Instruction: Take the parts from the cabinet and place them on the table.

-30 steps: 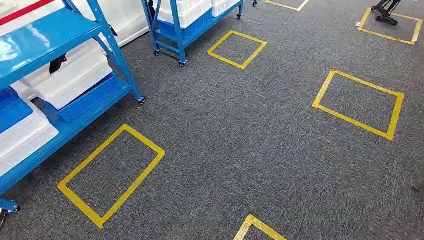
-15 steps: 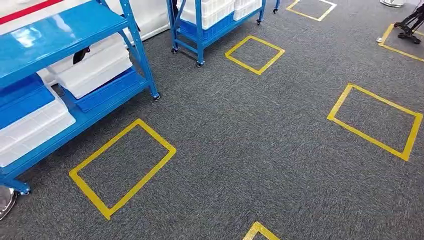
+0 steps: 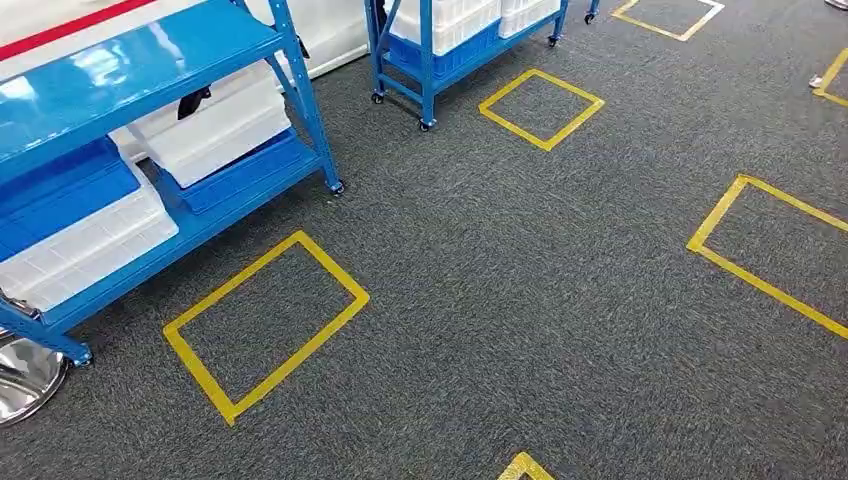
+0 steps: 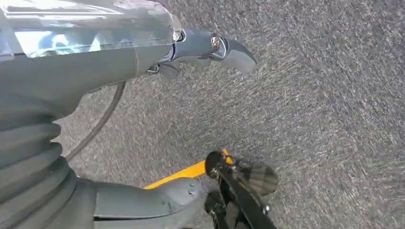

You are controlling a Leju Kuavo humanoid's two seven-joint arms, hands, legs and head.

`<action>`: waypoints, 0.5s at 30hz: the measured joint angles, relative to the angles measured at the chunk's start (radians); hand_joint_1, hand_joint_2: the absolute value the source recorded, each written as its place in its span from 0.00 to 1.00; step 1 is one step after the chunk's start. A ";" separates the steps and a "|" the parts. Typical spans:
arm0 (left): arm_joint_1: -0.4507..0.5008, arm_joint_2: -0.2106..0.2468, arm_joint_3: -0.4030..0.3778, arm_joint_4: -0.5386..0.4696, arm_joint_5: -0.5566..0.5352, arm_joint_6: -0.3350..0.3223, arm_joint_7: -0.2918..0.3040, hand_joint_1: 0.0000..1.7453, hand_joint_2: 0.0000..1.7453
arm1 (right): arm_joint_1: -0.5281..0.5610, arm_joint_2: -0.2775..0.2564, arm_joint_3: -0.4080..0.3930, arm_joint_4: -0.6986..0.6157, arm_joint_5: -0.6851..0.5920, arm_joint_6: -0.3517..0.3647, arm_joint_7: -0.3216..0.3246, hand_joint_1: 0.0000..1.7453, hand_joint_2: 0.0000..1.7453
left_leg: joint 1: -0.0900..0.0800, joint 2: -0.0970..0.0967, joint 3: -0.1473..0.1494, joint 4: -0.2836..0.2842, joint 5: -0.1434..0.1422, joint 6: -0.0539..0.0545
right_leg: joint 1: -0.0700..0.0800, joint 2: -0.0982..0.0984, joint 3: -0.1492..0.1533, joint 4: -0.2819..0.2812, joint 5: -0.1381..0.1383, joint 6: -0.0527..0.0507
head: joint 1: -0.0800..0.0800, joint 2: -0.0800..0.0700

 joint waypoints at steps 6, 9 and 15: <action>0.045 0.000 -0.094 -0.040 0.131 0.039 0.056 0.00 0.00 | -0.001 0.011 -0.017 -0.013 -0.004 0.008 0.007 0.00 0.00 | -0.014 0.035 0.113 -0.245 0.090 0.032 | 0.003 -0.025 0.018 -0.002 -0.013 0.030 | 0.002 0.000; 0.084 -0.007 -0.159 -0.076 0.195 0.058 0.090 0.00 0.00 | 0.004 0.012 -0.017 -0.030 -0.012 0.012 0.013 0.00 0.00 | -0.005 0.019 0.131 -0.272 0.107 0.054 | 0.002 -0.001 0.021 0.020 -0.033 0.046 | 0.006 0.000; 0.112 -0.009 -0.238 -0.111 0.217 0.063 0.107 0.00 0.00 | 0.008 0.012 -0.018 -0.038 -0.018 0.015 0.019 0.00 0.00 | -0.013 -0.020 0.132 -0.270 0.104 0.067 | 0.003 0.037 -0.116 0.262 -0.109 0.044 | 0.009 0.000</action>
